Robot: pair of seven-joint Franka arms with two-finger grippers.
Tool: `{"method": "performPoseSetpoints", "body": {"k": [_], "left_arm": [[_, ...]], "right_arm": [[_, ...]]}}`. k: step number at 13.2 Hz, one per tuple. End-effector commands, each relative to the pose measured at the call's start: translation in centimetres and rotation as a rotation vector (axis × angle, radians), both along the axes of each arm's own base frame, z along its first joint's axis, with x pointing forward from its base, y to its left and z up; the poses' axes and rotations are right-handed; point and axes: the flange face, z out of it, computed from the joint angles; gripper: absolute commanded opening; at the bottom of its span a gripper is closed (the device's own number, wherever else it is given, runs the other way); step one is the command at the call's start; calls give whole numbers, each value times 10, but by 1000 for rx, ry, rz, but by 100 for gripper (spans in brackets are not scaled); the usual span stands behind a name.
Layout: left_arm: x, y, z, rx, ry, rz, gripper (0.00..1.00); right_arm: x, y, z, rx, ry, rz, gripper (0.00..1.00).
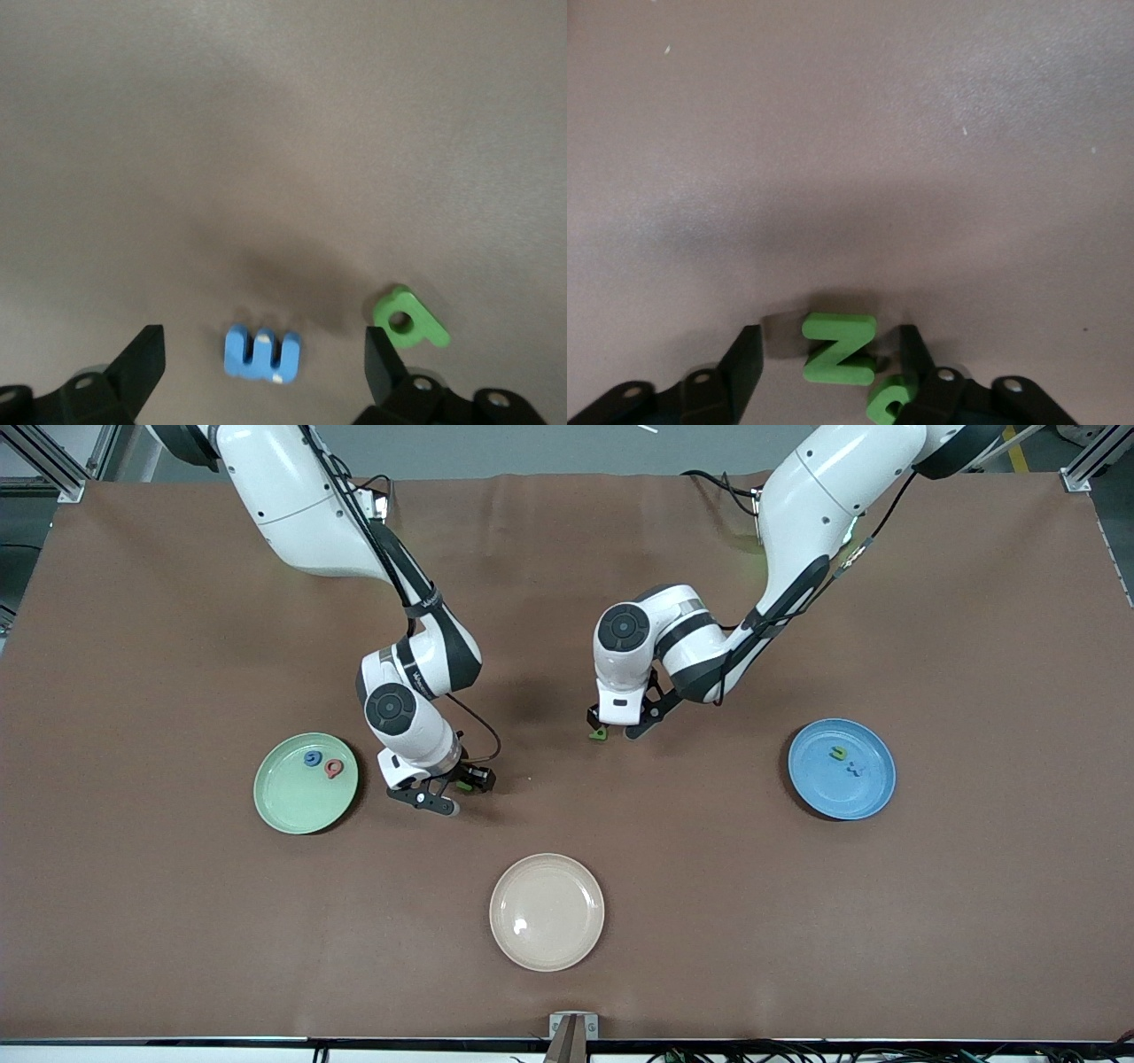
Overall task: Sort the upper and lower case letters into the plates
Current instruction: 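Move the right gripper to the green Z while the left gripper reaches the blue m, then grasp the Z with the right gripper while the left gripper grasps the m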
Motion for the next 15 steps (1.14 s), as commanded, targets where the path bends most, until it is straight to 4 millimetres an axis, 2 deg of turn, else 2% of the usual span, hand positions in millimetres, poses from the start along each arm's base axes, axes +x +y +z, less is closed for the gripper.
{"method": "performPoseSetpoints", "body": {"k": [1, 4, 10, 13, 15], "left_arm": [[-2, -6, -8, -34, -38, -22, 95], [-9, -10, -9, -43, -38, -33, 95], [-19, -2, -13, -27, -27, -42, 95], [-13, 0, -4, -33, -41, -34, 97], [-10, 1, 0, -36, -46, -34, 97]], "right_arm": [[3, 2, -2, -2, -6, -11, 65], [3, 2, -4, -12, -8, 1, 48], [4, -3, -4, -25, -8, 10, 4], [13, -13, 7, -27, 3, 6, 2], [26, -29, 29, -48, 54, 13, 2]]}}
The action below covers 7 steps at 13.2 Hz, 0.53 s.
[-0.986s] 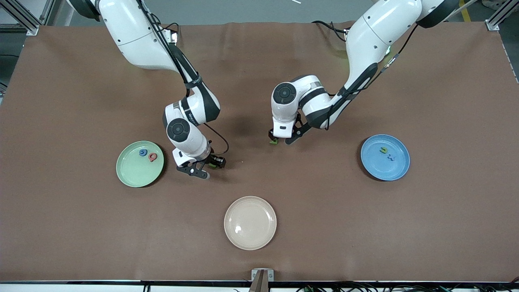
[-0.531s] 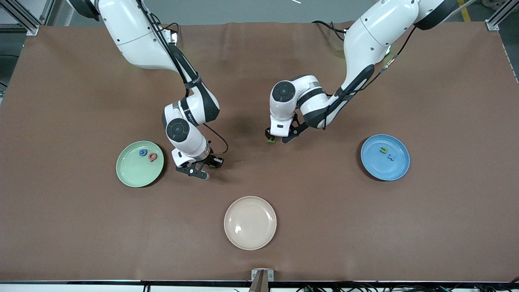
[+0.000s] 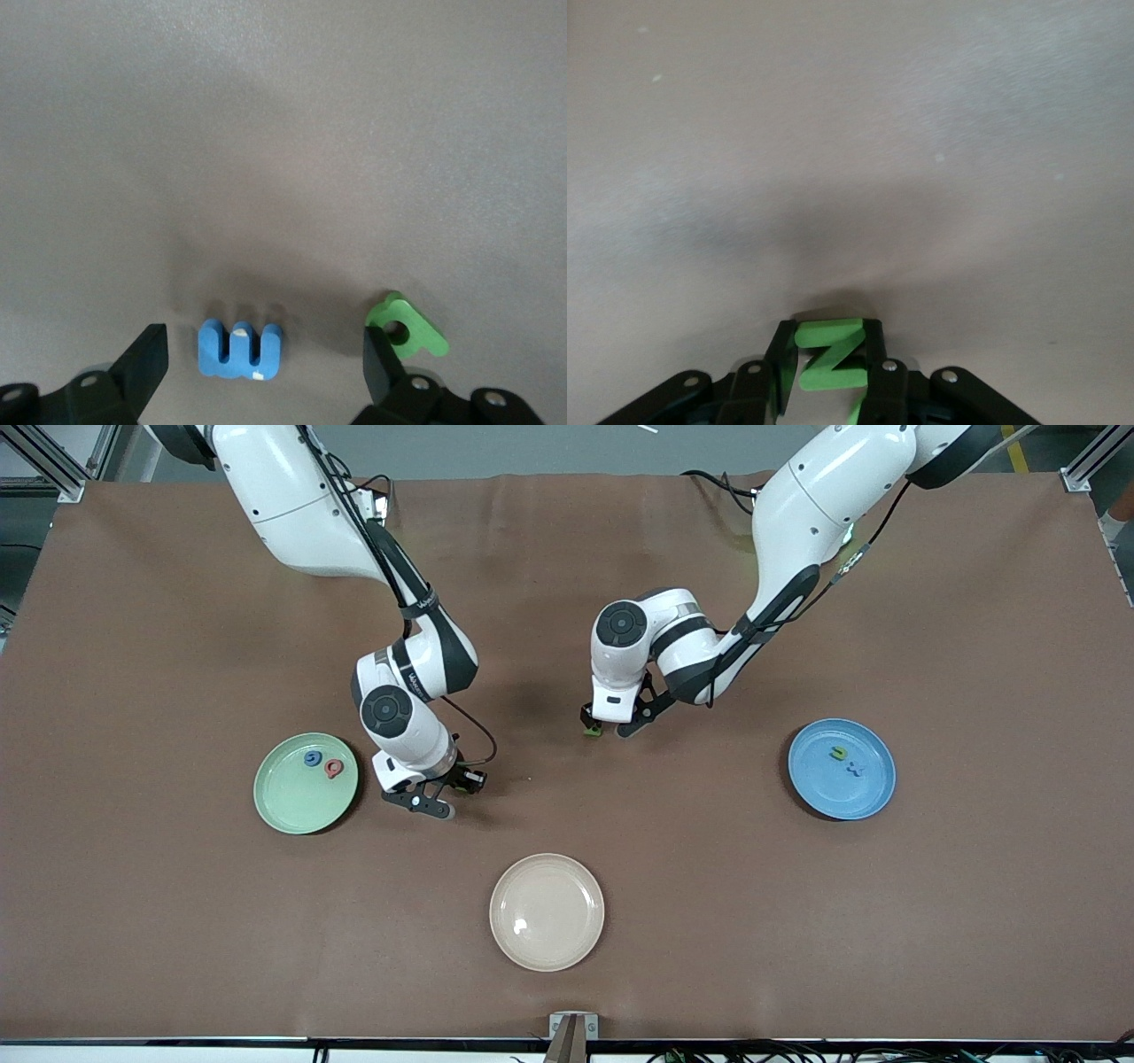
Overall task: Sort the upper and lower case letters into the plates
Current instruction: 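Grasp the Z with the right gripper while the left gripper grasps the m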
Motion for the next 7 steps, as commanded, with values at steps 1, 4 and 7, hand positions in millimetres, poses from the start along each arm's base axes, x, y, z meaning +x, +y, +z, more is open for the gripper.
{"method": "performPoseSetpoints", "body": {"k": [1, 4, 7], "left_arm": [[-2, 8, 11, 6, -32, -10, 97], [-4, 8, 11, 7, -31, -16, 96], [-9, 11, 12, 17, -33, -33, 96]], "right_arm": [[21, -28, 34, -26, 54, 34, 2], [37, -86, 65, -23, 102, 124, 2], [44, -159, 68, -45, 108, 210, 2]]}}
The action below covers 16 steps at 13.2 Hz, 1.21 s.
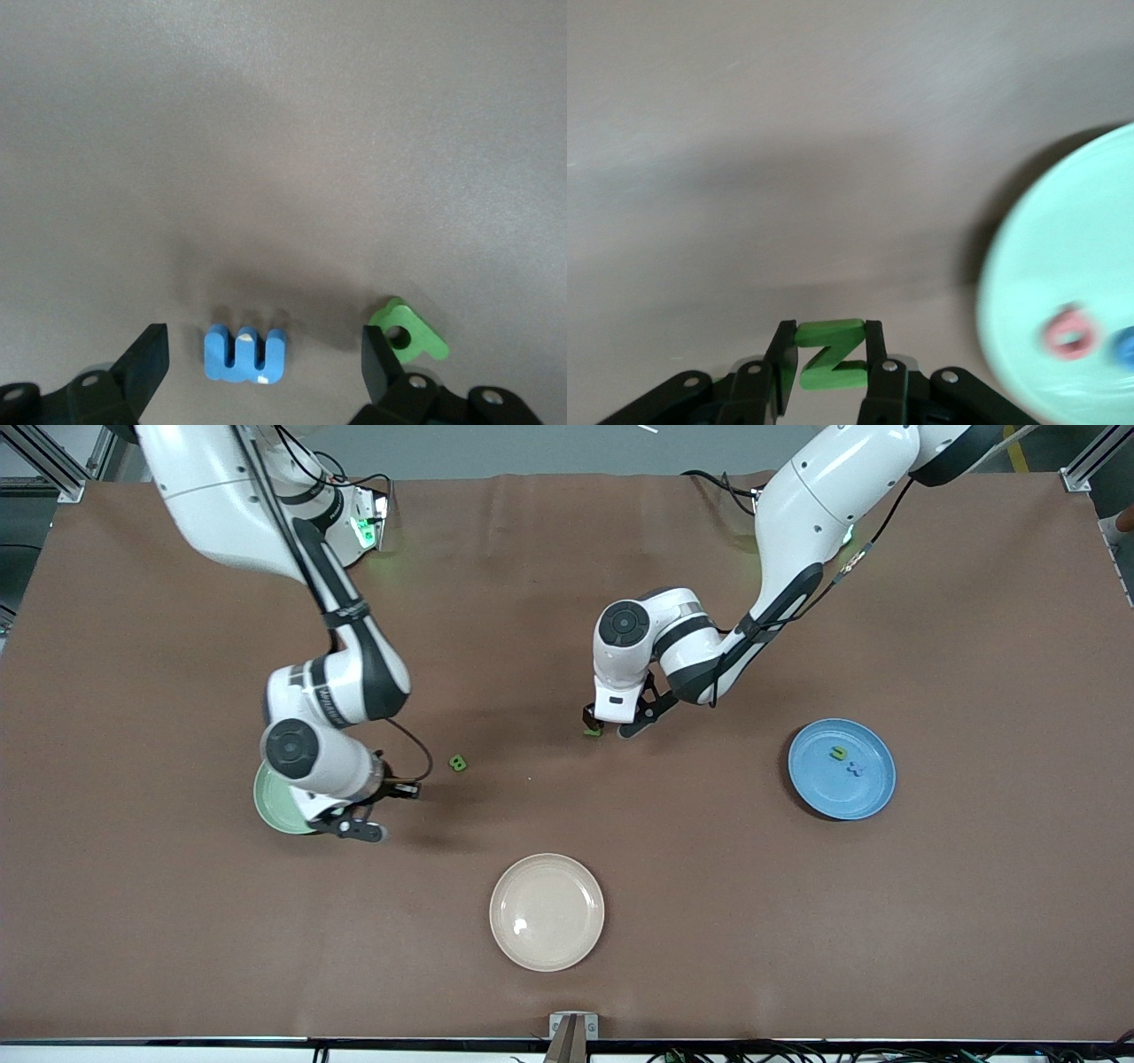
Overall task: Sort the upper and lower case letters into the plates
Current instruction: 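Grasp the Z with the right gripper while the left gripper grasps the m, then carry the Z to the green plate and open the right gripper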
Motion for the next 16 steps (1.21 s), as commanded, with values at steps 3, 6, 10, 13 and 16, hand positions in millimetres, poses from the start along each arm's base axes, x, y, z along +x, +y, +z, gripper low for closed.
{"method": "performPoseSetpoints", "body": {"k": [3, 6, 10, 13, 16], "left_arm": [[-18, 14, -1, 30, -7, -43, 96], [-20, 12, -4, 26, -2, -44, 94], [-17, 6, -1, -11, -17, -25, 66], [-17, 3, -1, -25, -24, -30, 48], [-18, 3, -5, -26, -41, -58, 47]], "right_arm": [[-1, -106, -5, -13, 15, 146, 2], [-6, -150, -21, -2, -9, 196, 2], [-30, -162, -50, -3, -14, 195, 2], [-42, -163, -63, -6, -23, 192, 2], [-48, -165, -62, -5, -12, 189, 3]]}}
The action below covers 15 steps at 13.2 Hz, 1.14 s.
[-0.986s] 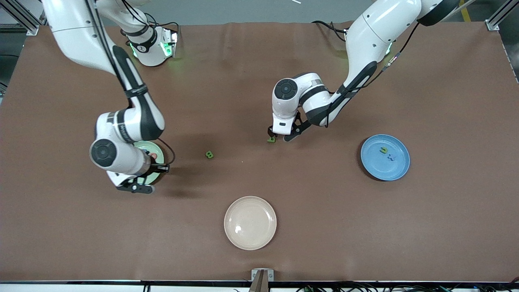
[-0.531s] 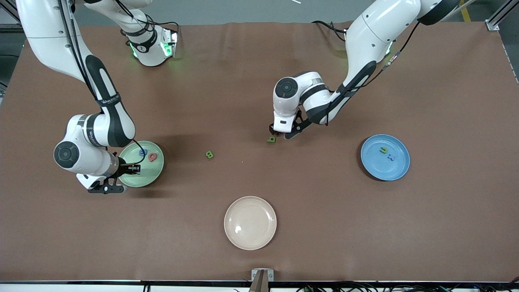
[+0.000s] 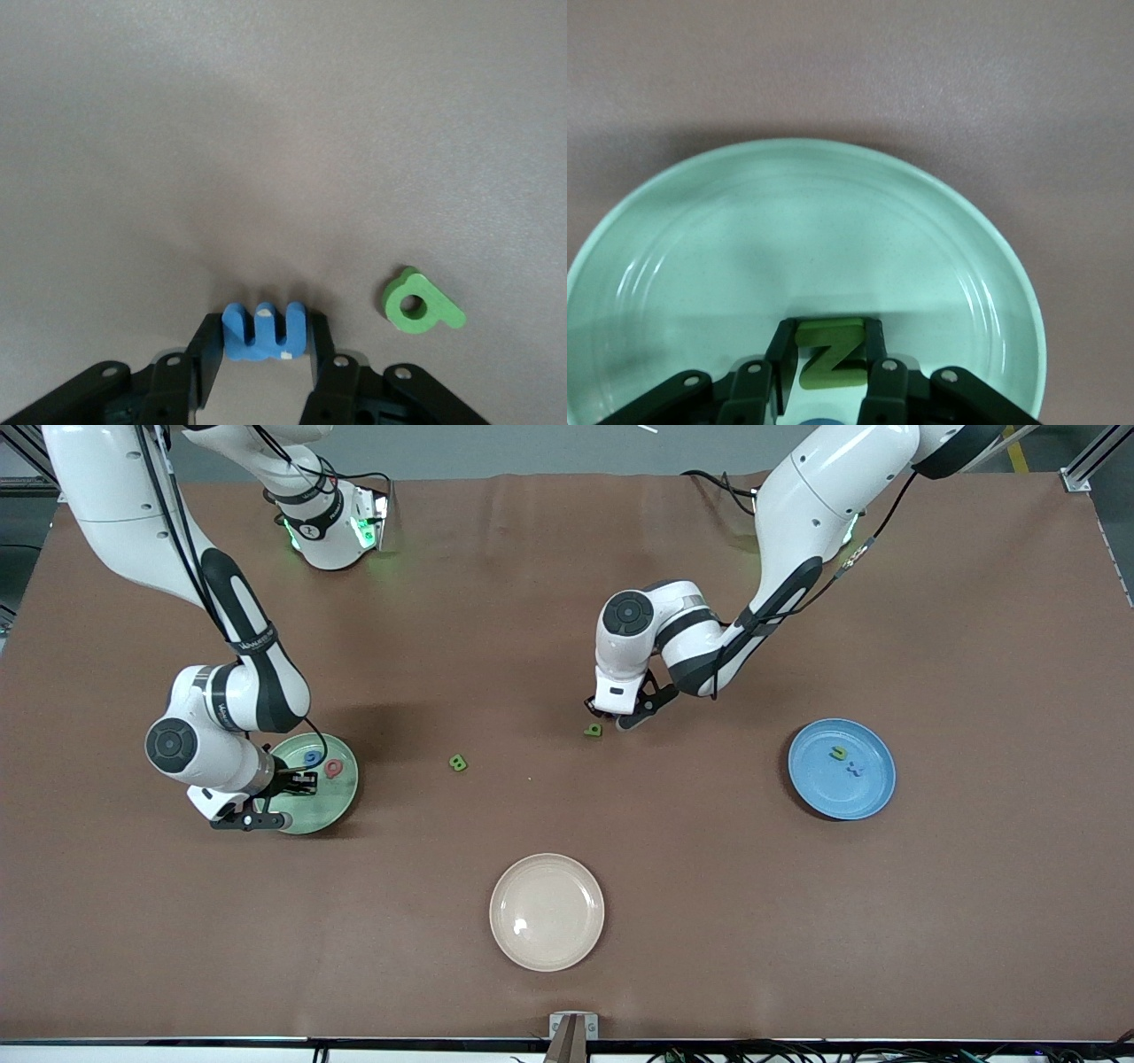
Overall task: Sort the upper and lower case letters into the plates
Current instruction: 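Carry the Z to the green plate and open the right gripper, then place the blue m on the blue plate while the right gripper reaches the B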
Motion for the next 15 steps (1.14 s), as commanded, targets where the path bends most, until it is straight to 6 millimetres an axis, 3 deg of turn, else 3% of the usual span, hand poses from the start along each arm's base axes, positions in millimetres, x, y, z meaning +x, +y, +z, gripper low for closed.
{"method": "performPoseSetpoints", "body": {"k": [1, 3, 5, 10, 11, 12, 13, 15], "left_arm": [[-3, 3, -4, 2, -22, -21, 43], [-2, 3, -3, 1, -24, -19, 30], [-1, 3, -1, 1, -28, -20, 17], [49, 38, 52, -20, -109, 0, 15], [60, 47, 63, -42, -110, -8, 15], [75, 63, 75, -62, -116, -7, 15], [88, 79, 86, -89, -118, -12, 15], [106, 119, 99, -71, -98, -15, 13]], "right_arm": [[-15, -4, 9, 3, 6, 9, 3], [-17, -9, 10, 4, 9, 9, 3], [-18, -25, 12, 9, 7, 27, 3], [-19, -30, 11, 11, 10, 30, 3], [-19, -30, 11, 11, 11, 28, 12], [-18, -29, 12, 11, 8, 33, 60], [-17, -29, 13, 11, 7, 31, 99], [-6, -27, 33, 15, 8, 30, 100]]}}
